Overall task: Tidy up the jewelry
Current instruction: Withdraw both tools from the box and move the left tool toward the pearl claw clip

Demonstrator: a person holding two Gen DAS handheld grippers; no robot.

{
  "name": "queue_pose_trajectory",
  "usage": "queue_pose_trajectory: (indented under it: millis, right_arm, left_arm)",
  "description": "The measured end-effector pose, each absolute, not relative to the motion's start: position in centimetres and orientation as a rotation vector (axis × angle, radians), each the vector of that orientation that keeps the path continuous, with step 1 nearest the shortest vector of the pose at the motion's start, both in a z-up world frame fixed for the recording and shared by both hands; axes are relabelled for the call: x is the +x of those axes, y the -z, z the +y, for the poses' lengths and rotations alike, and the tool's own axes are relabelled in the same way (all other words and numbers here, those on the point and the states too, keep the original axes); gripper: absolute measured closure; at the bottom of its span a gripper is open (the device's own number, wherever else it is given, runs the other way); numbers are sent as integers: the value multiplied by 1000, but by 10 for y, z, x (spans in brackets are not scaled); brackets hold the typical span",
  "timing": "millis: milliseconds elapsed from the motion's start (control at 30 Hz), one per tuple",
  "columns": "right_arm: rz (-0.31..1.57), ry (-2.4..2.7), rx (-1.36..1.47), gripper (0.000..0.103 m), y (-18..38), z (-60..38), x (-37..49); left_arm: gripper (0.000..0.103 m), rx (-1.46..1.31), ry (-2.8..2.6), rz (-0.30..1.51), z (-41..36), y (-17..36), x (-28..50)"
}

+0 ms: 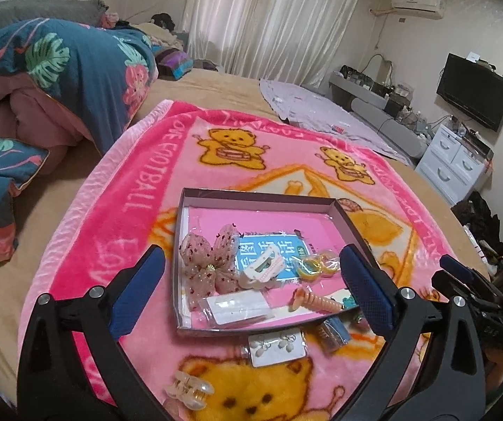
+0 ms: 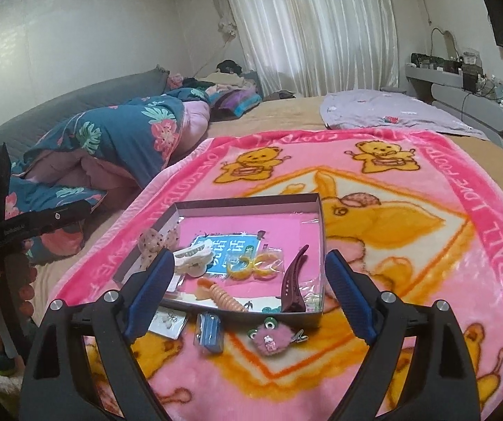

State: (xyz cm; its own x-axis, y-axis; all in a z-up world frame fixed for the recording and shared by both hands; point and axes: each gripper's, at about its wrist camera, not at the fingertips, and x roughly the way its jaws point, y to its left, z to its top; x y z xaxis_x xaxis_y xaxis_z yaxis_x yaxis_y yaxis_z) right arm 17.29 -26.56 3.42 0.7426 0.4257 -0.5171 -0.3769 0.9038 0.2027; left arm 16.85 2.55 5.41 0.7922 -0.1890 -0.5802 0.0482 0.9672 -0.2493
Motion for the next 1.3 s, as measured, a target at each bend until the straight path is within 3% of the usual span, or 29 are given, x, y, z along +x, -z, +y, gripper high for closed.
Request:
queue_pose_trajectory:
  millis: [533,1300]
  right_arm:
    - [554,-465,76,16,-48,-267,138]
    - [635,-513,20,16,-23,-244,119]
  left_arm:
    - [10,-199,95,604,26,-64,126]
    - [10,-141,36,733,39,-14,93]
